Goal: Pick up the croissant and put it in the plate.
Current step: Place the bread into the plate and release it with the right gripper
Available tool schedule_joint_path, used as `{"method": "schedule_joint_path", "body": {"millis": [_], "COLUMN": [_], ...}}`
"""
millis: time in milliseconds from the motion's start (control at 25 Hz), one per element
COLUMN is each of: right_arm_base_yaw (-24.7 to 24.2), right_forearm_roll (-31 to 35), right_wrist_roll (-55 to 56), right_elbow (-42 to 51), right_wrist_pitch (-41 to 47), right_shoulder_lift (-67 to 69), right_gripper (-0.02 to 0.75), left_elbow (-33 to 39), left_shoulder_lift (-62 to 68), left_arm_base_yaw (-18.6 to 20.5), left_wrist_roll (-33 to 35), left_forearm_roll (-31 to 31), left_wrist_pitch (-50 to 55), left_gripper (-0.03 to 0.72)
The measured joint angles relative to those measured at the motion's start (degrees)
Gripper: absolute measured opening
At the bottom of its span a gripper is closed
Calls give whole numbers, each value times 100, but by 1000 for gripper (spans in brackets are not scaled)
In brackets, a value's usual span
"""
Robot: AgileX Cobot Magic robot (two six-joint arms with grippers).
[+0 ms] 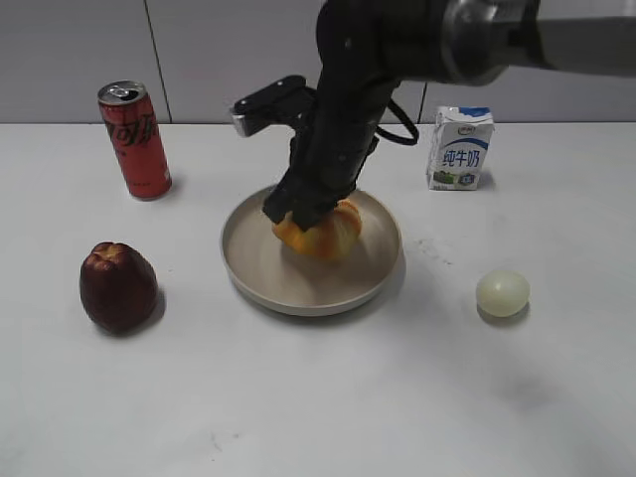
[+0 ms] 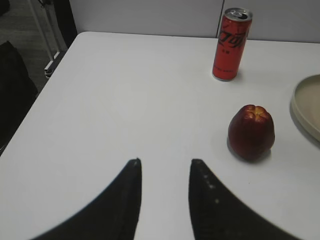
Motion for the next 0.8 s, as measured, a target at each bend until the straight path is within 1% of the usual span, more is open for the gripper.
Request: {"method": "schedule_joint_path", "body": {"millis": [80, 120, 160, 200, 320, 360, 440, 520, 640, 800], "right_arm_base_yaw": [0, 0, 0, 0, 0, 0, 0, 0, 0, -98], "right_forearm_roll": [-42, -54, -53, -53, -53, -53, -55, -55, -55, -55], "right_wrist_roll": [0, 0, 0, 0, -2, -7, -14, -14, -21, -21], "right_elbow": [0, 0, 0, 0, -37, -63, -149, -307, -655, -1049], "right_wrist_pitch": [-152, -220, -303, -357, -464, -469, -366, -160, 243, 708], "right_shoulder_lift": [171, 236, 270, 288, 288, 288, 288, 288, 234, -205], "right_gripper": [71, 89, 136, 216, 524, 573, 610, 627, 633, 636], "left_elbow": [0, 0, 0, 0, 0, 0, 0, 0, 0, 0], "left_shoulder_lift": [0, 0, 0, 0, 0, 0, 0, 0, 0, 0], "left_arm_base_yaw": [0, 0, 0, 0, 0, 0, 0, 0, 0, 0], "left_wrist_roll": [0, 0, 0, 0, 0, 0, 0, 0, 0, 0], "left_forearm_roll": [0, 0, 0, 0, 0, 0, 0, 0, 0, 0], "left_wrist_pitch": [0, 0, 0, 0, 0, 0, 0, 0, 0, 0], "left_gripper": [239, 239, 239, 239, 239, 239, 239, 239, 239, 239]}}
